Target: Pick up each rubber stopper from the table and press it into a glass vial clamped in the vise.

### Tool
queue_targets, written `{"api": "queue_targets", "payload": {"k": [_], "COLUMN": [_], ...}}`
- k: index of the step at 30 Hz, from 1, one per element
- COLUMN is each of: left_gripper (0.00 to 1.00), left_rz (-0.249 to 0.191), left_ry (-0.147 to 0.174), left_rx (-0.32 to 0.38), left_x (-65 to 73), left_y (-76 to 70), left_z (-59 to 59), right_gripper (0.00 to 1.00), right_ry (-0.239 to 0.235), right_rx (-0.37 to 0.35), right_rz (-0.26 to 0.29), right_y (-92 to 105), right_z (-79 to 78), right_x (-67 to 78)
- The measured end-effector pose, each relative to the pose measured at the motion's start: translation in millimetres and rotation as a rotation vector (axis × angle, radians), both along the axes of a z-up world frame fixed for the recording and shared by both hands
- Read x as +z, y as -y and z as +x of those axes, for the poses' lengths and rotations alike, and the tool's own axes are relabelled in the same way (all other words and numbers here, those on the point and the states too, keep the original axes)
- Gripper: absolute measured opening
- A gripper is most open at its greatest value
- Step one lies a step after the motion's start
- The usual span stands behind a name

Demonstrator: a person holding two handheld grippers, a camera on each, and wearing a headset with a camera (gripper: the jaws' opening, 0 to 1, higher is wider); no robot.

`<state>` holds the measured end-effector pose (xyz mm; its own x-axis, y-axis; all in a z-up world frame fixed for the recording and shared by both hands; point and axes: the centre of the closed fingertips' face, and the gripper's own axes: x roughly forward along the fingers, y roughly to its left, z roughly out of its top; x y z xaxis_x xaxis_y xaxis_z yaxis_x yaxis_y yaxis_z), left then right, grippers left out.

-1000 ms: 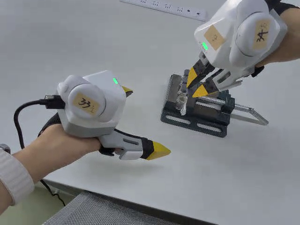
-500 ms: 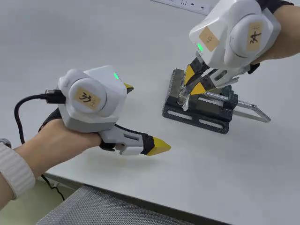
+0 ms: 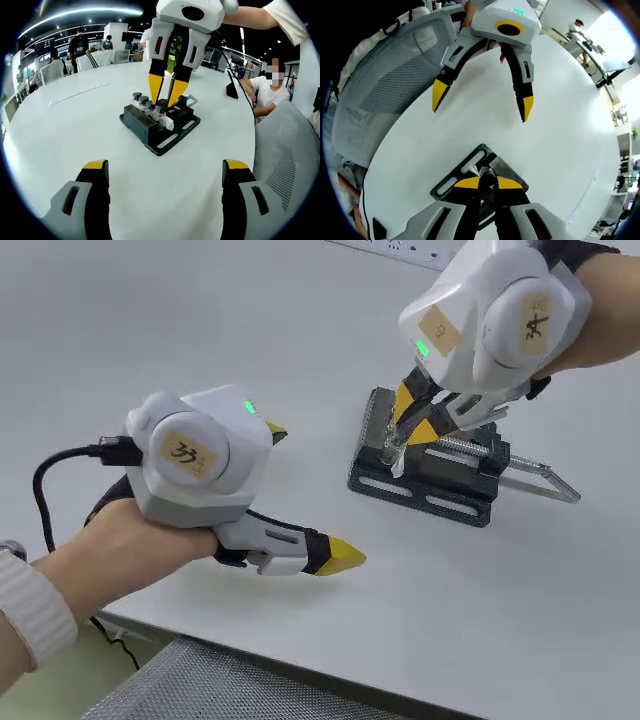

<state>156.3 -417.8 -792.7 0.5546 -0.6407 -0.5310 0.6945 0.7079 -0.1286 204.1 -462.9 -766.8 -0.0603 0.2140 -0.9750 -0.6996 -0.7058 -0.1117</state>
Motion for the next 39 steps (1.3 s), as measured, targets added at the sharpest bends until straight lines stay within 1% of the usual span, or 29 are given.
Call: {"api": "queue_targets", "payload": {"k": [7, 14, 16, 18, 27, 37, 39], "left_gripper": [0.93, 0.93, 0.93, 0.93, 0.92, 0.92, 0.92], "left_rz": [0.002, 0.001, 0.002, 0.001, 0.000, 0.000, -0.004], "left_ry": [0.002, 0.001, 0.000, -0.002, -0.005, -0.004, -0.003], "left_rx": [-0.001, 0.001, -0.001, -0.002, 0.002, 0.003, 0.006], "left_x": [1.9, 1.5, 1.0, -0.1, -1.6, -1.6, -0.8], "left_y": [-0.3, -2.1, -2.0, -2.0, -3.7, -1.7, -1.5], "left_z": [1.9, 2.7, 2.3, 1.9, 2.5, 1.9, 2.0], "right_gripper": [0.04, 0.04, 0.04, 0.04, 0.04, 0.04, 0.04], "right_ry": [-0.007, -0.025, -0.017, -0.023, -0.022, -0.029, -0.020], "right_rx": [0.000, -0.021, -0.015, -0.025, -0.022, -0.023, -0.016], "right_rz": [0.003, 0.010, 0.006, 0.004, 0.006, 0.008, 0.005], "right_y": [-1.5, -0.4, 0.9, 1.2, 0.0, -1.4, 0.2], "right_z": [-0.3, -0.1, 0.5, -0.4, -1.7, -0.6, 0.8], "right_x": [-1.2, -0.2, 0.0, 0.2, 0.5, -1.4, -3.3]}}
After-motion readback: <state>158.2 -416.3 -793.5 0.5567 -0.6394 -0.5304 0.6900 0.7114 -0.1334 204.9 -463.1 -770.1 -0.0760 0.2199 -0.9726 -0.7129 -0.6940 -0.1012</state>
